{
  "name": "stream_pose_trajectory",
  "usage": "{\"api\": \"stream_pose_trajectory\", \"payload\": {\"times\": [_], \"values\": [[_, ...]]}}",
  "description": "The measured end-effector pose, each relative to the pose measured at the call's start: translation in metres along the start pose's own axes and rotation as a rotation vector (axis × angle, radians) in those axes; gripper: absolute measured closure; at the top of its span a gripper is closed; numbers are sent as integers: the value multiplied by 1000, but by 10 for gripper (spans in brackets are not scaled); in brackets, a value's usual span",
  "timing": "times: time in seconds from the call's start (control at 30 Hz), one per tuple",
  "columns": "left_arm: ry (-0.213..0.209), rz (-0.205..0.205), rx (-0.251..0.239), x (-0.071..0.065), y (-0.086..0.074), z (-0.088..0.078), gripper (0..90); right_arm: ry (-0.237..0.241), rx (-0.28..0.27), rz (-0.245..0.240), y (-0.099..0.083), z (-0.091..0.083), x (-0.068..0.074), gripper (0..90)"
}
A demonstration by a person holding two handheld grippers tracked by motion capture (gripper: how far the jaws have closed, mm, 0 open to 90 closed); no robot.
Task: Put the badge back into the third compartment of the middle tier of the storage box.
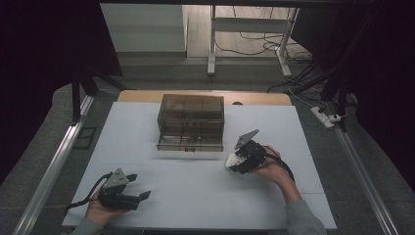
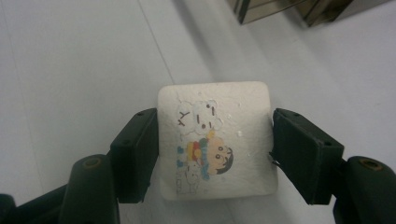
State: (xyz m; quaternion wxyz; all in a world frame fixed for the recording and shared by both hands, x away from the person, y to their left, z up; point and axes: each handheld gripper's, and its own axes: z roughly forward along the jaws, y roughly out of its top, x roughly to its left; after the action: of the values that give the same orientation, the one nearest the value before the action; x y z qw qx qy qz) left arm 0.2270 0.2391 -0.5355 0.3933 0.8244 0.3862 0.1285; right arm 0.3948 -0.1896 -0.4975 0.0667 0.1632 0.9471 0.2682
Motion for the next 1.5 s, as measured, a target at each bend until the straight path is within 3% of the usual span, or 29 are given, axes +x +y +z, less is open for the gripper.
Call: {"api": "stream_pose_trajectory", "payload": {"times": [0.23,0.53,1.03,1.5], "values": [[1,0,1,0,0,0,175,-9,-66,18,0,-14,0,325],[2,0,1,0,0,0,175,-25,-111,36,1,-22,0,325],[3,-2,-1,0,0,0,175,-58,-246,48,5,-42,3,325],[2,0,3,0,0,1,175,-70,-337,78,3,-55,0,324]]}}
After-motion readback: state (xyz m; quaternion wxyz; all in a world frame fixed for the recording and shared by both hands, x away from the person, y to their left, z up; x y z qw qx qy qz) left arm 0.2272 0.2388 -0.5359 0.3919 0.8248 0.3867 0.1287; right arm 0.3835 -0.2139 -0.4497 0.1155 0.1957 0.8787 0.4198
